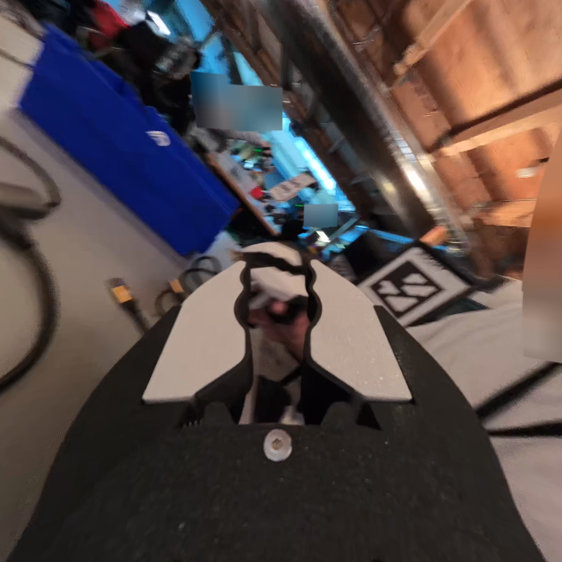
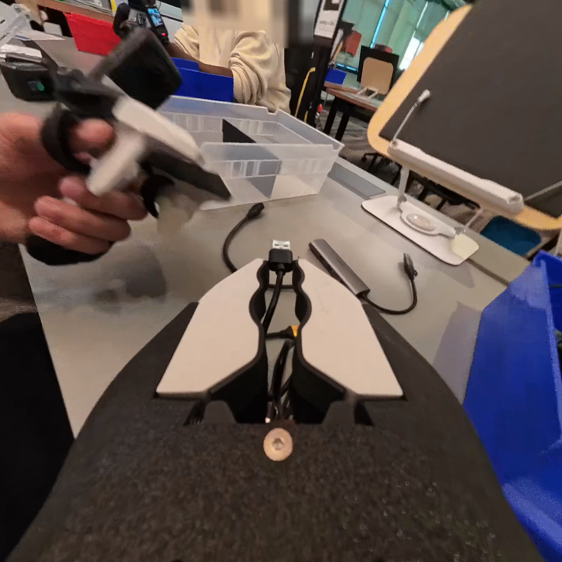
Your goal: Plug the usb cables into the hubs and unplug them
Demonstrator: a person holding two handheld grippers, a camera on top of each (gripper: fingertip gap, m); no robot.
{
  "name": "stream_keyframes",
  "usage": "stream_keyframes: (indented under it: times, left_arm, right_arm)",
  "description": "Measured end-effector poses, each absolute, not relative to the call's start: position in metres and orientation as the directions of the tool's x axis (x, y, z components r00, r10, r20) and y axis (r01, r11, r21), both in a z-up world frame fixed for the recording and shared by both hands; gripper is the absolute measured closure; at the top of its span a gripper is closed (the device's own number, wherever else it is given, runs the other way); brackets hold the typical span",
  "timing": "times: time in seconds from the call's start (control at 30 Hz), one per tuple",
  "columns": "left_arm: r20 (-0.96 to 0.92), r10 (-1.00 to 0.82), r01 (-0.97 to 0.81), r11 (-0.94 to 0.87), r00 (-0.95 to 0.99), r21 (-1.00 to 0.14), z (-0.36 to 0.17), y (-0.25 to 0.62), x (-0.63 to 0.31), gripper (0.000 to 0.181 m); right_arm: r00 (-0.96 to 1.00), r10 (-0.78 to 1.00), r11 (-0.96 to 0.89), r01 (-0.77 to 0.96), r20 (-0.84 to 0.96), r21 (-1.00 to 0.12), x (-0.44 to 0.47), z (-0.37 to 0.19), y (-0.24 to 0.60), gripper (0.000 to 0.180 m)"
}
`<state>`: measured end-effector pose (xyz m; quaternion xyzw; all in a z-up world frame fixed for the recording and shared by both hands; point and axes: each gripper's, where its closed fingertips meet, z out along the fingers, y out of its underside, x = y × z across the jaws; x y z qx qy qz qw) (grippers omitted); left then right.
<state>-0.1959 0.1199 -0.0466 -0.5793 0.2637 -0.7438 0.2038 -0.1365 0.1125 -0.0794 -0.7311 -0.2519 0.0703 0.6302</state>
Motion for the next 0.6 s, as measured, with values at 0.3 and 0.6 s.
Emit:
stream_keyframes:
  times: [0.3,0.6]
  left_arm:
    - [0.190,-0.975,-0.538,-0.099,-0.115,-0.837,-0.022,0.224,-0.162,0.127]
    - [0.032,-0.891,-0.858,0.426,-0.453,-0.288,-0.163,0.304,-0.146,0.123]
  right_arm:
    - [0.903,0.422,-0.160,0.160,0.079,-0.974,-0.100,-0.089,0.118,0.165]
    - [0.885,0.462,-0.160,0.144,0.055,-0.977,-0.109,-0.092,0.114,0.165]
